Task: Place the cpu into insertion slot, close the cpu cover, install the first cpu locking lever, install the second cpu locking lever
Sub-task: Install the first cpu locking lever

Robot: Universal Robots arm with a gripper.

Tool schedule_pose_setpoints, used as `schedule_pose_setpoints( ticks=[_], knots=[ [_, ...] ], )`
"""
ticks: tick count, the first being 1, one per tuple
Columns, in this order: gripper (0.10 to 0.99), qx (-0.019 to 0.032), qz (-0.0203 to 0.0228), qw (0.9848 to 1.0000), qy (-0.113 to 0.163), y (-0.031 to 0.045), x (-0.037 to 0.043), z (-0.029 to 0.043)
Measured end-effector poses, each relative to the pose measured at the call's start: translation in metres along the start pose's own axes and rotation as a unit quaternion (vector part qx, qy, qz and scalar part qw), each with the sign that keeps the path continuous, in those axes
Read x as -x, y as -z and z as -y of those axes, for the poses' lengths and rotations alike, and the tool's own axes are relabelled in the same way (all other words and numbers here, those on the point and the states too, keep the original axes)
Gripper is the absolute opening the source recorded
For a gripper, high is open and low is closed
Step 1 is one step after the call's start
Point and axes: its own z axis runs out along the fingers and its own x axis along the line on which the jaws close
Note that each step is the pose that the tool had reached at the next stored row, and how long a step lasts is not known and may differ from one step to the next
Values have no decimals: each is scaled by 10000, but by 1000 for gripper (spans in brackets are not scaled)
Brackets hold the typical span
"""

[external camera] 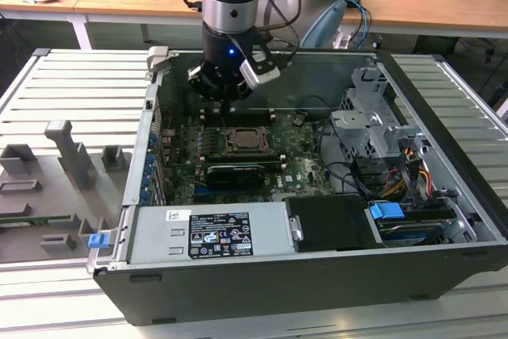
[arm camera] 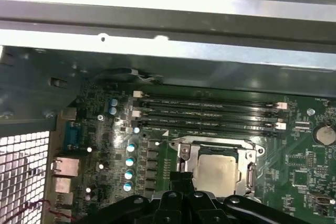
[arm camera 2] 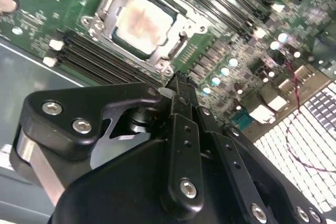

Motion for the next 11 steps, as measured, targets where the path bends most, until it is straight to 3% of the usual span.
schedule_pose_setpoints(
  ticks=[5, 11],
  knots=[
    [106, 0, 4, 10000, -2, -7, -180, -14],
    [106, 0, 6, 10000, -2, -16, -208, -20]
  ],
)
